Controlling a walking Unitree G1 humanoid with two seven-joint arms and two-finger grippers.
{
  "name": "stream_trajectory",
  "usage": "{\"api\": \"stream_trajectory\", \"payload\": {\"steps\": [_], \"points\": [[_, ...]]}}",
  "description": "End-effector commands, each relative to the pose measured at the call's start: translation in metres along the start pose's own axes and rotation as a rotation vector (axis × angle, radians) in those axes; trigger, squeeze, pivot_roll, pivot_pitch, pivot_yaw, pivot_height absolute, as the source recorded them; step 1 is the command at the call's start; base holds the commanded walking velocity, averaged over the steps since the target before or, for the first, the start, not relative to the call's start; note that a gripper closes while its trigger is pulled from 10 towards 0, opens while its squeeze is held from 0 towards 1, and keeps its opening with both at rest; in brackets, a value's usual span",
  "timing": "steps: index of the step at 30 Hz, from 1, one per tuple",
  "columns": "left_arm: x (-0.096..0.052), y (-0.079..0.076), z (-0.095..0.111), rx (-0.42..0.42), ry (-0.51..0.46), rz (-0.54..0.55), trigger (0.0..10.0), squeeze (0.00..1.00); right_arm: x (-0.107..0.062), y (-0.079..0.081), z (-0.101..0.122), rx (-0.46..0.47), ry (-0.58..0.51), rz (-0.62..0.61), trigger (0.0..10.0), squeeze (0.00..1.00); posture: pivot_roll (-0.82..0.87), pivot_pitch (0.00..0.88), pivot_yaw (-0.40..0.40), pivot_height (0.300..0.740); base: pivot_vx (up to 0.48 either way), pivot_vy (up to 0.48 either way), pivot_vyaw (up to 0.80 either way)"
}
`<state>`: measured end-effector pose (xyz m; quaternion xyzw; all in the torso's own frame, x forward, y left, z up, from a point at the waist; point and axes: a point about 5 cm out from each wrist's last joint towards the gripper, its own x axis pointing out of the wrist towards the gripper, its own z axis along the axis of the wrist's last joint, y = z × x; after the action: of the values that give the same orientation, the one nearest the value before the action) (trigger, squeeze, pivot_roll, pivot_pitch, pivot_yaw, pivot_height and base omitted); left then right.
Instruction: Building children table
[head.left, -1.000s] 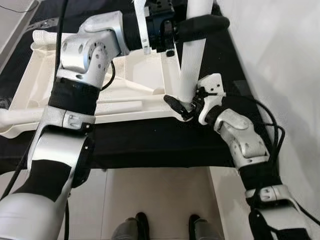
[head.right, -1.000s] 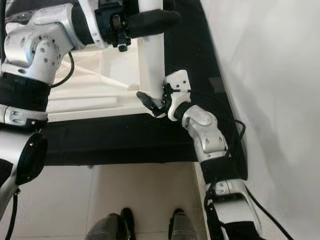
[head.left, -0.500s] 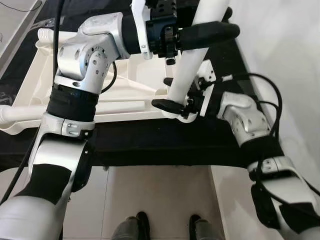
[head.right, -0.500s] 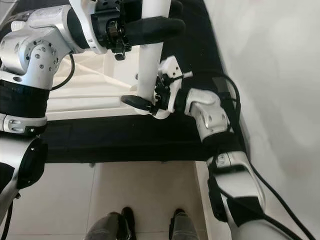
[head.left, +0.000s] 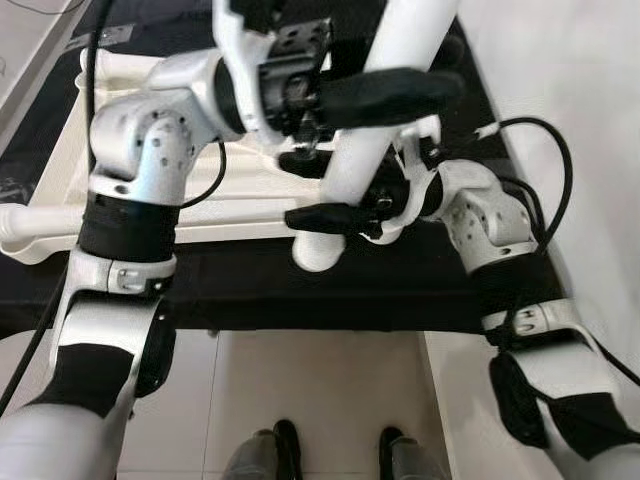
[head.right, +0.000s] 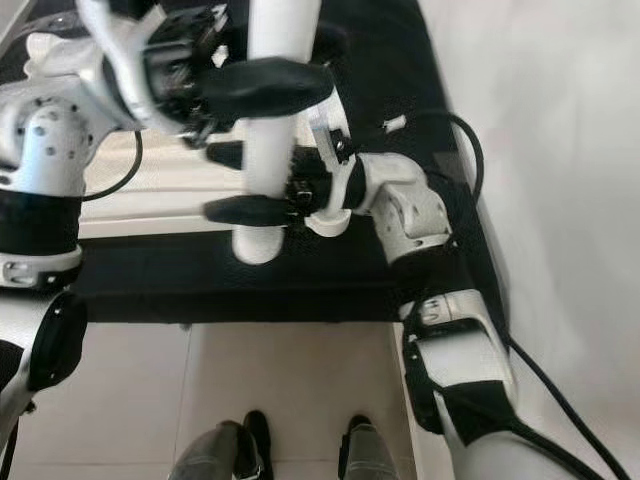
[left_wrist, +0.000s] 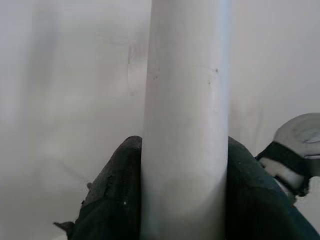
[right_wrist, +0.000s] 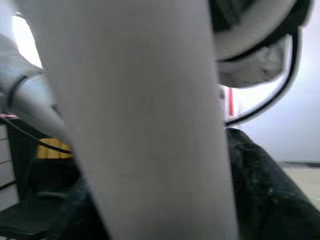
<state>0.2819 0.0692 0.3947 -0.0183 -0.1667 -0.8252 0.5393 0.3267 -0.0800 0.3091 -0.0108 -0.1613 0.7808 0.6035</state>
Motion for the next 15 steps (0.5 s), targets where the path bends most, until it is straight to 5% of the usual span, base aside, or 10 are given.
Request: {"api": "stream_trajectory", "payload": {"steps": [1,15], "points": [[0.014,-0.017,-0.016,-0.141,0.002,-0.230,0.0,0.00,-0.013,-0.003,0.010,-0.006,-0.074,-0.080,0.0,0.00,-0.06,0.277,0.071,0.740,0.000,0.000,0.00],[0.010,-0.029,-0.011,-0.147,0.009,-0.303,0.0,0.00,-0.007,0.002,-0.009,0.024,0.095,-0.008,0.0,0.00,-0.07,0.263,0.063,0.740,0.000,0.000,0.00]]}}
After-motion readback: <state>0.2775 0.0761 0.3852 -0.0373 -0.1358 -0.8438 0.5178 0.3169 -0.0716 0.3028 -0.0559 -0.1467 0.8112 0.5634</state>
